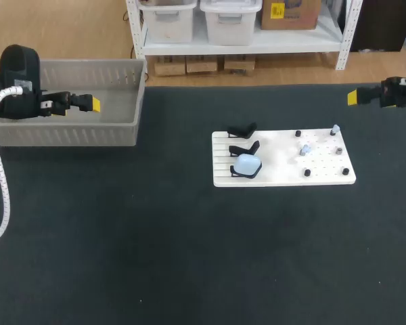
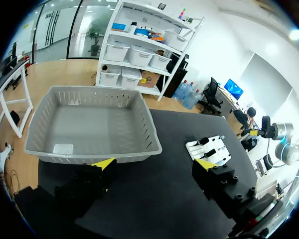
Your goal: Pick up each earbud case from the left stands, insert the matching earbuds, close the lid, and place the case in the box.
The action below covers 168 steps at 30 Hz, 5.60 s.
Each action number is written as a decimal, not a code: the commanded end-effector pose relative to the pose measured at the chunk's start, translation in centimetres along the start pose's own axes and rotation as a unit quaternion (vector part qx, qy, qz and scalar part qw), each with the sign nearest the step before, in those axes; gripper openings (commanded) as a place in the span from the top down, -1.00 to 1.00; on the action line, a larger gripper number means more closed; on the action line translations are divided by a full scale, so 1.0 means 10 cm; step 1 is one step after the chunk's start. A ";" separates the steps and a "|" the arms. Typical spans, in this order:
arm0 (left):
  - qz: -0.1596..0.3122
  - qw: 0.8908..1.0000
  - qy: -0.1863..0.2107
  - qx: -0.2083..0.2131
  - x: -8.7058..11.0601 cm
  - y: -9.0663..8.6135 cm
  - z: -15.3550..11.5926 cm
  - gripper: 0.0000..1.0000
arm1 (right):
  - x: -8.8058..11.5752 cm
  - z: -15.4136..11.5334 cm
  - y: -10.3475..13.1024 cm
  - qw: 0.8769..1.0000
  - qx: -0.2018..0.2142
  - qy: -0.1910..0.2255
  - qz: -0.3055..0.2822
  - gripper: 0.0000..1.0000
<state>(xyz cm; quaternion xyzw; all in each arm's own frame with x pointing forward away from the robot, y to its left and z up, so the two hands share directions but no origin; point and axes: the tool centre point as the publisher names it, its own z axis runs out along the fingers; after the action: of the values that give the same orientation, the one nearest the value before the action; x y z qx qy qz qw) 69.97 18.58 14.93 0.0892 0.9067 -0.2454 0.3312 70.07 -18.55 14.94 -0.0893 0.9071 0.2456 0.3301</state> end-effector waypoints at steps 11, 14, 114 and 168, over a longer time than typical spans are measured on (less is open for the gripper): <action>-0.001 1.000 0.002 -0.004 -0.01 -0.01 0.00 -1.00 | 0.00 0.00 0.00 1.000 0.000 0.000 0.000 -1.00; -0.001 1.000 0.002 -0.004 -0.01 -0.01 0.00 -1.00 | 0.00 0.00 0.00 1.000 0.000 0.000 0.000 -1.00; 0.442 0.810 0.068 0.381 0.83 -1.67 0.96 -1.00 | 0.00 0.00 0.00 1.000 0.000 0.000 0.000 -1.00; 0.452 0.802 -0.017 0.390 1.28 -2.13 1.99 -0.91 | 0.00 0.00 0.00 1.000 0.000 0.000 0.000 -1.00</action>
<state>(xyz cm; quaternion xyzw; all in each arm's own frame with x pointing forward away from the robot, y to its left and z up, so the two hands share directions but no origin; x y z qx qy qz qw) 64.38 -9.33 2.36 0.6087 0.5866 -0.4025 0.3512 70.09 -18.55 14.94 -0.0893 0.9071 0.2455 0.3300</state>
